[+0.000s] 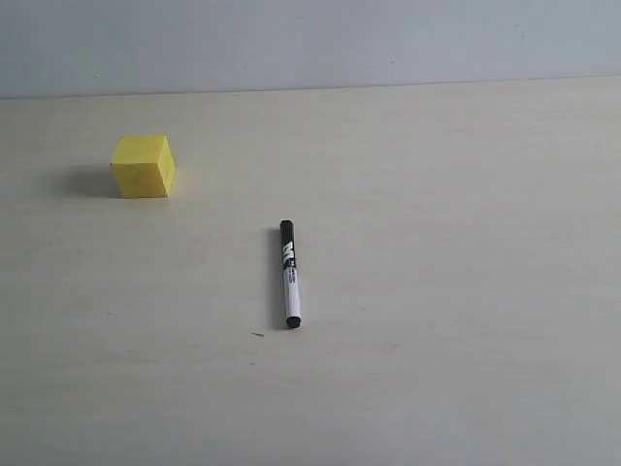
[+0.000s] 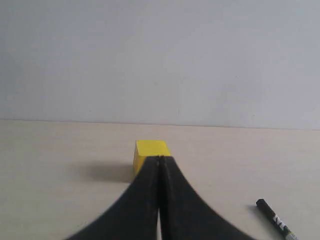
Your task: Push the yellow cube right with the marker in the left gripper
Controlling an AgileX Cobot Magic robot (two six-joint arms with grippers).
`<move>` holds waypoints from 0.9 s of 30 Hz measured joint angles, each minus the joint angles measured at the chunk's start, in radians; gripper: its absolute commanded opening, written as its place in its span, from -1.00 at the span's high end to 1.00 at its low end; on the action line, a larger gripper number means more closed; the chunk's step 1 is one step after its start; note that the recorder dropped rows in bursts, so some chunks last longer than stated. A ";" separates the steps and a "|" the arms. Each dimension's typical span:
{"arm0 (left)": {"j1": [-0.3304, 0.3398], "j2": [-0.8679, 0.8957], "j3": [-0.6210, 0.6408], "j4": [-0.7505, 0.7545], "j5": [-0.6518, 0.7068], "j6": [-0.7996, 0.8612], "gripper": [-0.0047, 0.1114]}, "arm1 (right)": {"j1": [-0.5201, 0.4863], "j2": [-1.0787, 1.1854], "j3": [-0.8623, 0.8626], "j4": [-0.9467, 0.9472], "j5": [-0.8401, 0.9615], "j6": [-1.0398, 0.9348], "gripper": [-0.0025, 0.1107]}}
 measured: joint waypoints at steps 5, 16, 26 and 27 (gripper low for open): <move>0.000 0.000 0.000 0.000 0.000 0.000 0.92 | 0.000 0.000 0.000 0.000 0.000 0.000 0.96; 0.000 -0.001 0.004 -0.002 -0.368 -0.193 0.92 | 0.000 0.000 0.000 0.000 0.000 0.000 0.96; 0.000 0.017 -0.019 -0.022 -0.589 -0.333 0.92 | 0.000 0.000 0.000 0.000 0.000 0.000 0.96; 0.000 0.043 -0.056 -0.032 -0.596 -0.341 0.92 | 0.000 0.000 0.000 0.000 0.000 0.000 0.96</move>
